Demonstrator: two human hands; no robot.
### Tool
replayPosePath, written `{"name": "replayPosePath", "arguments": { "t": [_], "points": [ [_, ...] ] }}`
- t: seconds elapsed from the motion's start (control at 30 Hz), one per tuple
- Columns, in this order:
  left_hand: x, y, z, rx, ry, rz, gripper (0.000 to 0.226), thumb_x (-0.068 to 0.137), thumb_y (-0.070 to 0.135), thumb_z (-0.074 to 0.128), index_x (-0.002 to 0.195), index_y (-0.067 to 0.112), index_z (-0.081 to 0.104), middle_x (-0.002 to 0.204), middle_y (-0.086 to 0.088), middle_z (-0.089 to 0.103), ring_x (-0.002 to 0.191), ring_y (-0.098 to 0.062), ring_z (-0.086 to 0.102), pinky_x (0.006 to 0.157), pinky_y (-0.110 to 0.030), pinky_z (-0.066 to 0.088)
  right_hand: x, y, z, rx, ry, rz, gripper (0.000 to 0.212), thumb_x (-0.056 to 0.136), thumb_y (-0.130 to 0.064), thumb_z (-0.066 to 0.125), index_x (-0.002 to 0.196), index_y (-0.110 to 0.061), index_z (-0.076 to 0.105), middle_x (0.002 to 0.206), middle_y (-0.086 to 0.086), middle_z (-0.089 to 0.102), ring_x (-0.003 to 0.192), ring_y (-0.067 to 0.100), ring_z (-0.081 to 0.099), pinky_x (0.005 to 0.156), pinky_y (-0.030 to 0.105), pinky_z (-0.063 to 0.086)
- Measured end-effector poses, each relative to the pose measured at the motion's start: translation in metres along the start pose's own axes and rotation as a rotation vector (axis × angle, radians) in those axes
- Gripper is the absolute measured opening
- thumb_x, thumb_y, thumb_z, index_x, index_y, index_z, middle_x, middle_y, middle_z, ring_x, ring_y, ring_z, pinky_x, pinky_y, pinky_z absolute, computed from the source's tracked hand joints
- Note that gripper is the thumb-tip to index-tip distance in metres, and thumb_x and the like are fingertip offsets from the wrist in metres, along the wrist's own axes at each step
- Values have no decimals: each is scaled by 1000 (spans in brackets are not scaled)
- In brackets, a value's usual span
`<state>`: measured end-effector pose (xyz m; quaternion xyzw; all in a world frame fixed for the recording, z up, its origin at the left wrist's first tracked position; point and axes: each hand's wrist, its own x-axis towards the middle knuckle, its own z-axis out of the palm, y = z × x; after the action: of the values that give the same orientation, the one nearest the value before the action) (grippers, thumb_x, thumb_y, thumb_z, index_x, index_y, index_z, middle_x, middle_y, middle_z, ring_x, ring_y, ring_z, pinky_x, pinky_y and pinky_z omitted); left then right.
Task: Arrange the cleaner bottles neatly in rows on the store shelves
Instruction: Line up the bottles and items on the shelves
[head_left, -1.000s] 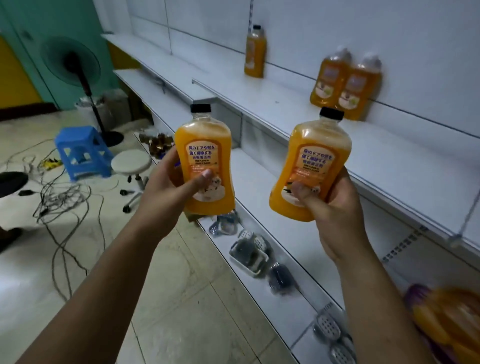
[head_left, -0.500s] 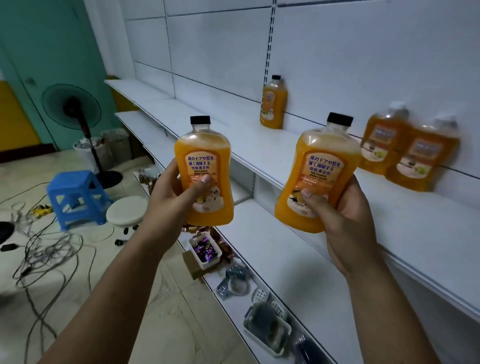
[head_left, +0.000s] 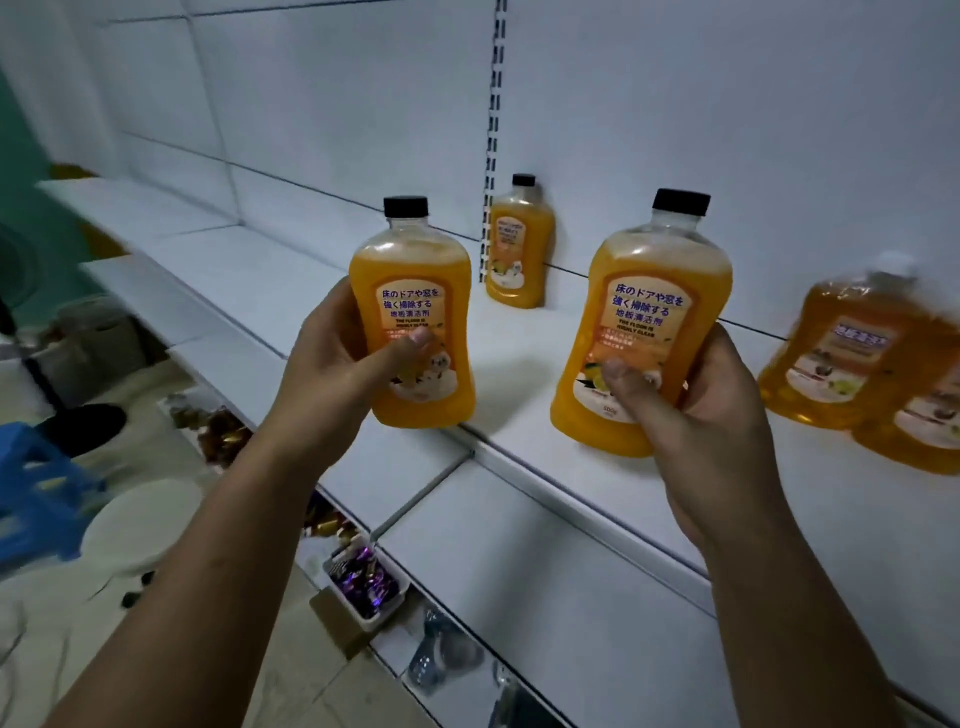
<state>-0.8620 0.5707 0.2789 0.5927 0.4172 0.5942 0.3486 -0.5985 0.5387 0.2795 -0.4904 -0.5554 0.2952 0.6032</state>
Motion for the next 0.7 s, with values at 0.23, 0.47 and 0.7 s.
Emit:
{"name": "replayPosePath", "arguments": {
  "t": [0.23,0.47,0.7],
  "points": [
    [124,-30,-15,80,-276,169,71,82,24,87,141,32,50,125,12,69,112,-8,71,83,-25,62,54,0,55,-190,207,-14,53,85,-31,83,133,-26,61,124,-9,73,114,11,71,98,47,60],
    [224,-26,27,150,-567,331,75,81,18,91,143,28,48,122,11,67,107,-7,72,86,-29,64,116,-15,60,-252,292,-23,64,86,-33,83,141,-26,53,133,-5,71,120,14,69,101,53,57],
    [261,-33,80,284,-616,375,78,77,20,91,137,30,42,125,8,59,100,-5,67,69,-15,57,151,5,42,-276,310,-35,66,90,-20,81,144,-23,44,133,-2,70,119,14,70,98,49,60]
  ]
}}
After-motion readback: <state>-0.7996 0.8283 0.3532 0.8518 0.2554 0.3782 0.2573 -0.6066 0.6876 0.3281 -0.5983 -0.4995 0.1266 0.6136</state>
